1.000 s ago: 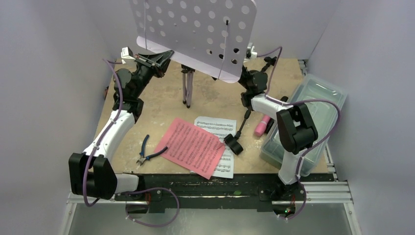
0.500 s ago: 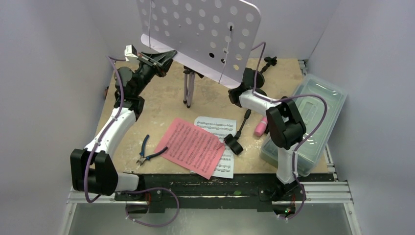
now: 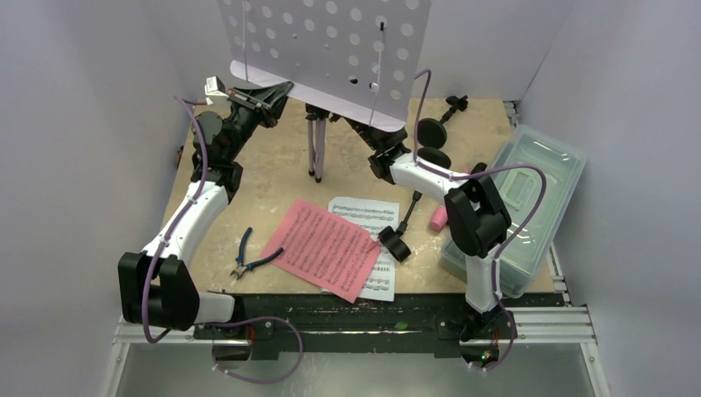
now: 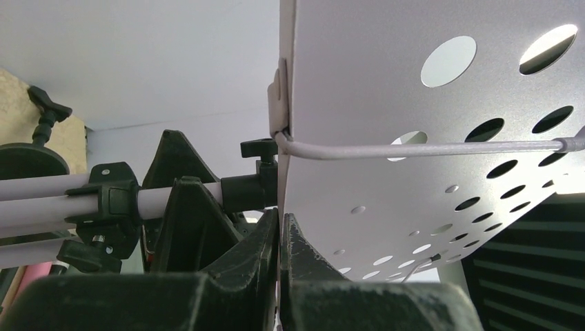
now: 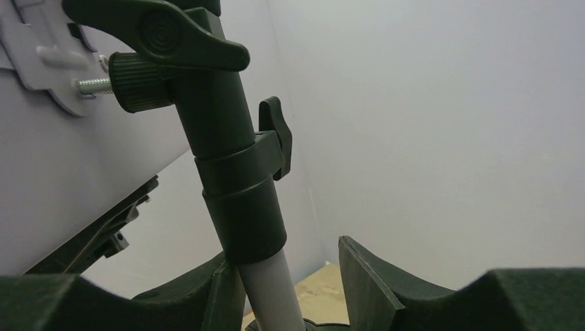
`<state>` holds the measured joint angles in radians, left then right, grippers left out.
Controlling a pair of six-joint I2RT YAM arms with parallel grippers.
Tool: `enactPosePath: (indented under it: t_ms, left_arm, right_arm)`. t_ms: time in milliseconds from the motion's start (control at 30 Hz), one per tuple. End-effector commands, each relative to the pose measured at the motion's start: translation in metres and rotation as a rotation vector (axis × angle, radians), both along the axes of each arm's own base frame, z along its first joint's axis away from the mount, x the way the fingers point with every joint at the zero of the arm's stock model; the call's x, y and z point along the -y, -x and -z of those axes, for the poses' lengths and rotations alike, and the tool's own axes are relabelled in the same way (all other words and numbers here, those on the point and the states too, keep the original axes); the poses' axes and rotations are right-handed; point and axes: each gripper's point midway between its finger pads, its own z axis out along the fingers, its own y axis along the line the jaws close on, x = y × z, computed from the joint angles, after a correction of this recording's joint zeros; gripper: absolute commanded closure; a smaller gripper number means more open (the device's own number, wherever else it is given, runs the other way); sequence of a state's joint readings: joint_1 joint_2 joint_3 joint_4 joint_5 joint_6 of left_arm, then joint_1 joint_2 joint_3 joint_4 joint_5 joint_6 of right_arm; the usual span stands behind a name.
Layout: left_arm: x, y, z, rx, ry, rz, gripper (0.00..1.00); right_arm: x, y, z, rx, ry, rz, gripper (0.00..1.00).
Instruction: Set up the instrument practice props
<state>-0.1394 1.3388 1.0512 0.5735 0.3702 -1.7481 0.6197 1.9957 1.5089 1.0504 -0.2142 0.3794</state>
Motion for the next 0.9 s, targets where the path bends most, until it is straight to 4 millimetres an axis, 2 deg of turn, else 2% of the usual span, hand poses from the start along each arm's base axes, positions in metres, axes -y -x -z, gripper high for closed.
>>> enactPosePath:
  t_ms: [0,67,133,200,233,333,367,400,533,600,700,767,867]
  left_arm:
    - [0.011,0.019,-0.014,0.033,-0.018,0.066,1.00]
    - [0.011,0.020,-0.015,0.042,-0.025,0.066,1.00]
    - [0.012,0.022,-0.015,0.045,-0.035,0.070,1.00]
    - [0.014,0.025,-0.013,0.051,-0.063,0.082,0.99]
    - [0.013,0.026,-0.011,0.059,-0.087,0.082,0.84]
    - [0.012,0.027,0.008,0.058,-0.224,0.065,0.25]
    - [0.011,0.029,0.016,0.054,-0.276,0.057,0.14]
    - [0.011,0.032,0.023,0.057,-0.327,0.053,0.07]
    - [0.006,0.046,0.039,0.120,-0.557,0.028,0.01]
    - [-0.001,0.050,0.047,0.168,-0.702,-0.008,0.01]
    - [-0.006,0.055,0.061,0.215,-0.834,-0.023,0.01]
    - [-0.001,0.058,0.069,0.275,-0.880,0.014,0.01]
    - [0.014,0.062,0.081,0.354,-0.911,0.090,0.01]
  right_arm:
    - [0.029,-0.012,-0.048,0.040,-0.086,0.204,0.48]
    - [0.028,-0.018,-0.050,0.022,-0.090,0.236,0.55]
    - [0.030,-0.020,-0.052,0.020,-0.098,0.253,0.71]
    - [0.032,-0.015,-0.056,0.037,-0.104,0.246,0.92]
    - [0.033,-0.010,-0.061,0.047,-0.107,0.232,1.00]
    - [0.043,0.008,-0.084,0.094,-0.123,0.215,1.00]
    - [0.047,0.012,-0.087,0.100,-0.127,0.216,1.00]
    - [0.052,0.016,-0.091,0.104,-0.139,0.215,1.00]
    - [0.063,0.028,-0.105,0.166,-0.135,0.157,1.00]
    - [0.077,0.031,-0.110,0.175,-0.165,0.130,1.00]
    - [0.103,0.047,-0.124,0.199,-0.242,0.067,1.00]
    - [0.112,0.061,-0.137,0.232,-0.246,0.024,1.00]
    - [0.114,0.084,-0.152,0.273,-0.201,-0.056,1.00]
